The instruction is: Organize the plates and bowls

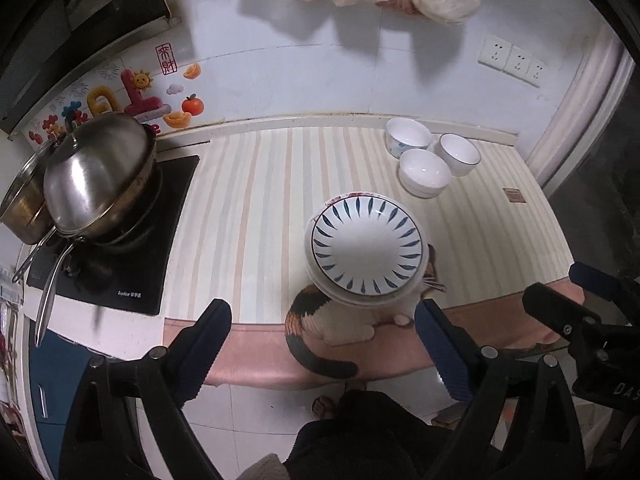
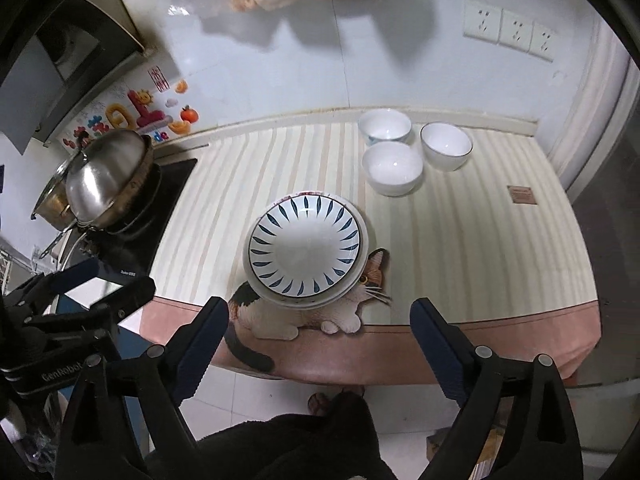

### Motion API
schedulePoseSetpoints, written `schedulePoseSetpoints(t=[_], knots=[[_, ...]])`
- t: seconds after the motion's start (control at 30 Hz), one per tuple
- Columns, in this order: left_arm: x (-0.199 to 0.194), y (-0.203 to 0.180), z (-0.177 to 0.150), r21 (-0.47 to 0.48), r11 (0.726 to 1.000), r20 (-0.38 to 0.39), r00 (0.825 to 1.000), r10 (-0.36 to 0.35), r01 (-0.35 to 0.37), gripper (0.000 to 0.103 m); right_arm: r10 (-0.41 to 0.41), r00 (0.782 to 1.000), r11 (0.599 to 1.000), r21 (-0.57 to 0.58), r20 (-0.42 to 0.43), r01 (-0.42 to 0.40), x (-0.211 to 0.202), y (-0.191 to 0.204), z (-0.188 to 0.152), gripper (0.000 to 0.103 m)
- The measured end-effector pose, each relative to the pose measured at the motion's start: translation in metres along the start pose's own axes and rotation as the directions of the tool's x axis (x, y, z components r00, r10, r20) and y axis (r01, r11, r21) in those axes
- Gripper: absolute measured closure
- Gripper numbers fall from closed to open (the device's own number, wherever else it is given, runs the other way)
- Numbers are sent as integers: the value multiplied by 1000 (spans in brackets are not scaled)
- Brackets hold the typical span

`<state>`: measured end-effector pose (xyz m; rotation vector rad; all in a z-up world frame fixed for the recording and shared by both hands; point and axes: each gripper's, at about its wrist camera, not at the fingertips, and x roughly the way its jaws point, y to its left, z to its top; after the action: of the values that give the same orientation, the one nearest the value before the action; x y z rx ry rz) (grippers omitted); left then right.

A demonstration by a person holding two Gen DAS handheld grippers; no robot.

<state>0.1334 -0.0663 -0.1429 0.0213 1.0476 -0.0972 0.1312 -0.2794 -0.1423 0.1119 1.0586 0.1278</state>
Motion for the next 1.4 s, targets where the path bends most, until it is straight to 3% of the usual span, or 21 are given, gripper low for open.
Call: schedulePoseSetpoints(t=[0.33, 0.47, 0.67, 0.97, 1.13, 1.23, 1.27, 1.4], knots=[[-23, -6, -10, -19, 1000, 42, 999, -9, 10, 2, 21, 998, 1000, -18, 52, -20, -43, 13, -18, 6], [-16, -9, -2, -17, 1000, 43, 999, -13, 14, 2, 46, 998, 999, 0, 51, -46, -39, 2, -11, 6], [18, -29, 34, -21, 1000, 58, 998, 4, -3, 2, 150, 987, 987, 46, 52, -152, -7, -37, 16, 6], [131, -62, 127, -66, 998, -30, 999, -17, 15, 2, 167, 986, 973, 164, -15, -163, 94, -140, 92, 6], [218, -80, 177, -82, 996, -155, 986, -59, 47, 2, 170, 980, 971, 187, -103, -149, 168, -192, 139, 6], [264, -89, 195, -101, 992, -223, 970, -100, 79, 16, 171, 971, 970, 203, -164, -136, 214, -214, 163, 10], [277, -92, 199, -105, 990, -245, 963, -113, 90, 25, 178, 968, 968, 207, -178, -140, 226, -219, 168, 12], [329, -107, 209, -119, 985, -334, 929, -156, 123, 41, 191, 955, 966, 216, -228, -141, 279, -236, 188, 32]])
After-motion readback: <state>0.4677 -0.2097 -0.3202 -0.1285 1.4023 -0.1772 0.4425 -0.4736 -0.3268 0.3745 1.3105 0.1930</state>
